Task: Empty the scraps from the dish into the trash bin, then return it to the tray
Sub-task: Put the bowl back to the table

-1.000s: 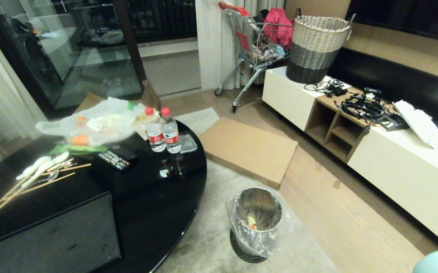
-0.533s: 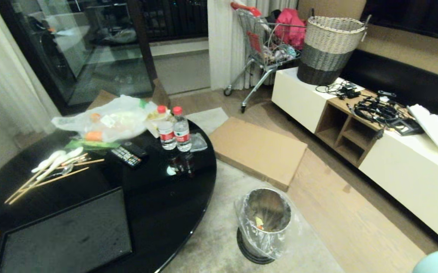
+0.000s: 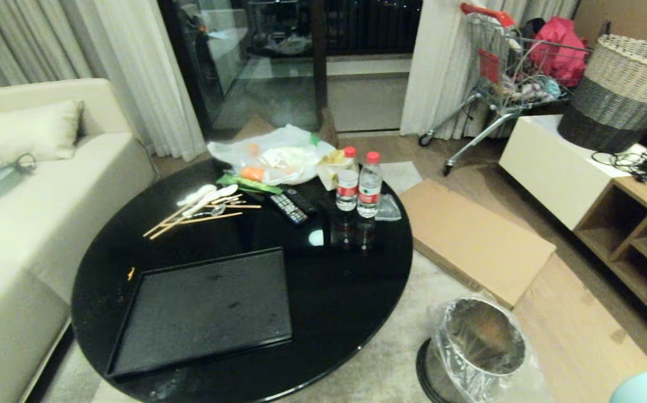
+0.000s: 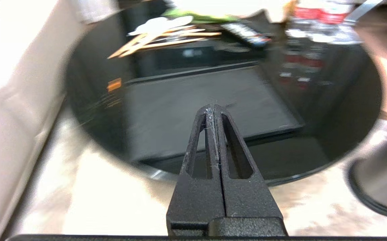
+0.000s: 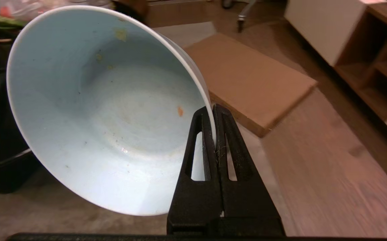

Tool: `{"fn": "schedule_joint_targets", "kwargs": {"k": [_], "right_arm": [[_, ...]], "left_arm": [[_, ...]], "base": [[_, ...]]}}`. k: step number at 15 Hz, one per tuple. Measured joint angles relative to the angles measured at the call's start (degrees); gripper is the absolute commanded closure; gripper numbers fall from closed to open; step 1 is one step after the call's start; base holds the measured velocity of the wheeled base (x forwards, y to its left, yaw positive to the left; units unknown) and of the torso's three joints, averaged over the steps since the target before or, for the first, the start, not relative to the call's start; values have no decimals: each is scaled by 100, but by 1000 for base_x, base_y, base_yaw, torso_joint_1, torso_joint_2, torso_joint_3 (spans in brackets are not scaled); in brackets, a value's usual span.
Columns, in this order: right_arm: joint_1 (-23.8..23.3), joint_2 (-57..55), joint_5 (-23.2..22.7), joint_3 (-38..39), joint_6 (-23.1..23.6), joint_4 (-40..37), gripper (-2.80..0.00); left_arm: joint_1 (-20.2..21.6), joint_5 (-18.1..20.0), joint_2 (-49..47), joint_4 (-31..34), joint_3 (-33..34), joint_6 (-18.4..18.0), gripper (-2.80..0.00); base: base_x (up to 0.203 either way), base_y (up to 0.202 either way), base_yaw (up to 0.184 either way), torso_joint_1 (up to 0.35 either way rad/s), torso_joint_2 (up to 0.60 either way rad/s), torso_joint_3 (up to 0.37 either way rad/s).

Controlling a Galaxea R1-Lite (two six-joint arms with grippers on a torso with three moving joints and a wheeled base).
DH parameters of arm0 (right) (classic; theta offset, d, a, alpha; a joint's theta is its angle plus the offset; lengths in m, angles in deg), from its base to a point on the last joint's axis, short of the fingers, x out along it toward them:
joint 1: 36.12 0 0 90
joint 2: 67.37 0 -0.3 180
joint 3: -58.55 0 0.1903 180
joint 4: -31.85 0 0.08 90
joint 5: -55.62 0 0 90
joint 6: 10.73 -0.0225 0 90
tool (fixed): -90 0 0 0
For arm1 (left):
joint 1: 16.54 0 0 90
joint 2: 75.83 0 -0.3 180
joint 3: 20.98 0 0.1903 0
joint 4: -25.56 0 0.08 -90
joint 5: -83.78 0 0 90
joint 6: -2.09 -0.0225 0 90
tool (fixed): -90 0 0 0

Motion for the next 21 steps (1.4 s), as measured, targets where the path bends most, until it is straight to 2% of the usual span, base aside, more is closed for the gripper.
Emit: {"fn": "schedule_joint_targets", "kwargs": {"k": [5,21], "right_arm": [[0,0,-9,0,-14,1,0],[0,0,9,0,-63,2,0]], "left_arm": [[0,-1,0,0,0,0,0],[0,10,0,0,0,-1,0]], "base": [[0,-7,129,2,4,1],[0,0,0,0,0,0]]}}
